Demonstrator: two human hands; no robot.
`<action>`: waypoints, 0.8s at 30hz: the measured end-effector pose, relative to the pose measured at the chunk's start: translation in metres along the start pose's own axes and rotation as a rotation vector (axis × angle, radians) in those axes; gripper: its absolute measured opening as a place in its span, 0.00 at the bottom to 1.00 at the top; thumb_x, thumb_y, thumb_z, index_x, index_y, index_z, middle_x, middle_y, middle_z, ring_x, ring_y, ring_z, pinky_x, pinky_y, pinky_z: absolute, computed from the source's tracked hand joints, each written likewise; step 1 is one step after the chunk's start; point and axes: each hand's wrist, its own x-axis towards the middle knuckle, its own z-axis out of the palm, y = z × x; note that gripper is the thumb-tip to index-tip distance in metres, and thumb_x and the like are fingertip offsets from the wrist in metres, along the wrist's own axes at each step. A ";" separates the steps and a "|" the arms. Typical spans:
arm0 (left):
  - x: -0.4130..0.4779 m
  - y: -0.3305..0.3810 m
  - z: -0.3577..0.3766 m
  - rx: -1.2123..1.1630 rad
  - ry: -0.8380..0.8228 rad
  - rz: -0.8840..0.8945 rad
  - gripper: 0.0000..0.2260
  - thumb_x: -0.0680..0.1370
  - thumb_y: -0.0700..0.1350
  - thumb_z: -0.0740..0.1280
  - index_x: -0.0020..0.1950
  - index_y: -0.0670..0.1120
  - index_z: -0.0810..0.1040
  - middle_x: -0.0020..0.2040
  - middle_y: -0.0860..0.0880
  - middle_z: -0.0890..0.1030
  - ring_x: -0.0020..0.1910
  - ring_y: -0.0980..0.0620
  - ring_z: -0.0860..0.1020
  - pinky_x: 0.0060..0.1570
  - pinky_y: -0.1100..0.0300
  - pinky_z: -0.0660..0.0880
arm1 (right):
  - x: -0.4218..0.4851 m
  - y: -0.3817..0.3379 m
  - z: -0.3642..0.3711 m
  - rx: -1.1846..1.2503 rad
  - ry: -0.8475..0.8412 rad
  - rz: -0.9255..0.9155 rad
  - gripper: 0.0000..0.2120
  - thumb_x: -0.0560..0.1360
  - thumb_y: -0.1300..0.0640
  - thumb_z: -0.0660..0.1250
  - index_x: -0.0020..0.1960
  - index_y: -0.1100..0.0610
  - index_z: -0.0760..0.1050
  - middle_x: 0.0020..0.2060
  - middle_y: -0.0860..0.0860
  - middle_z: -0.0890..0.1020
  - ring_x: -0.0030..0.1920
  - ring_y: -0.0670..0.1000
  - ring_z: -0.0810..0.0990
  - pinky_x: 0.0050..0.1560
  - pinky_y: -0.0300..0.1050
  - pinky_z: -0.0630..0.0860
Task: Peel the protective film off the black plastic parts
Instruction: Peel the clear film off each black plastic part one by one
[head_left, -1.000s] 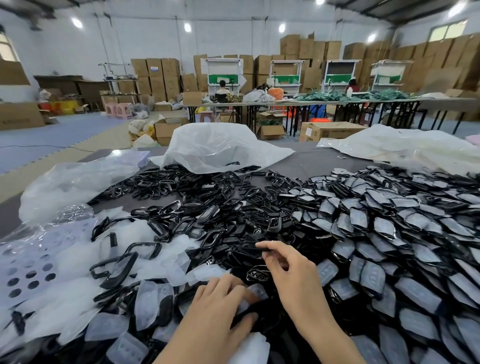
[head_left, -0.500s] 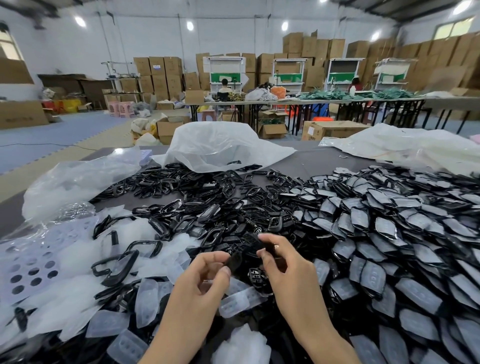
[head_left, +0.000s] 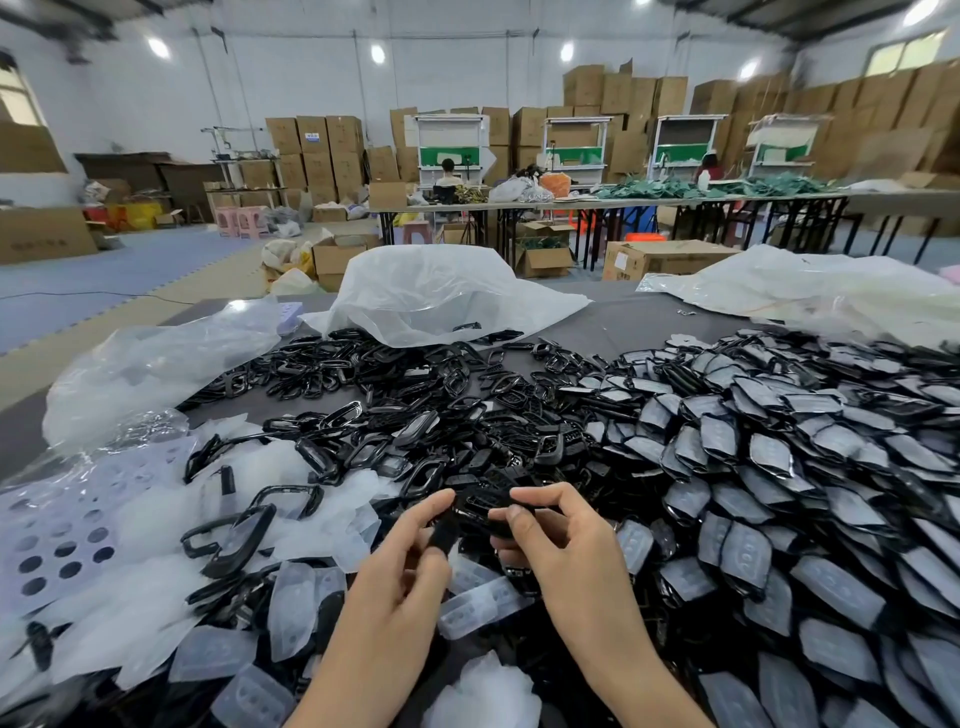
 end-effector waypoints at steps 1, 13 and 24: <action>0.000 -0.001 0.000 0.027 -0.009 -0.005 0.20 0.81 0.39 0.58 0.60 0.65 0.75 0.33 0.60 0.75 0.28 0.62 0.69 0.31 0.72 0.66 | 0.000 0.001 0.000 0.013 0.001 0.010 0.05 0.81 0.58 0.67 0.52 0.48 0.78 0.45 0.46 0.87 0.45 0.49 0.87 0.45 0.39 0.81; 0.006 -0.008 0.001 -0.087 0.204 -0.022 0.11 0.74 0.44 0.74 0.41 0.61 0.79 0.41 0.55 0.84 0.36 0.63 0.79 0.38 0.73 0.72 | -0.005 -0.004 0.005 0.024 -0.104 0.008 0.03 0.80 0.56 0.69 0.53 0.50 0.78 0.44 0.48 0.87 0.43 0.49 0.87 0.42 0.37 0.80; 0.006 -0.005 -0.008 -0.237 0.038 -0.098 0.12 0.77 0.38 0.70 0.56 0.54 0.79 0.37 0.51 0.81 0.34 0.55 0.77 0.40 0.62 0.77 | -0.008 -0.013 0.005 0.047 -0.216 0.007 0.07 0.80 0.58 0.69 0.49 0.48 0.83 0.37 0.55 0.86 0.37 0.48 0.85 0.41 0.36 0.78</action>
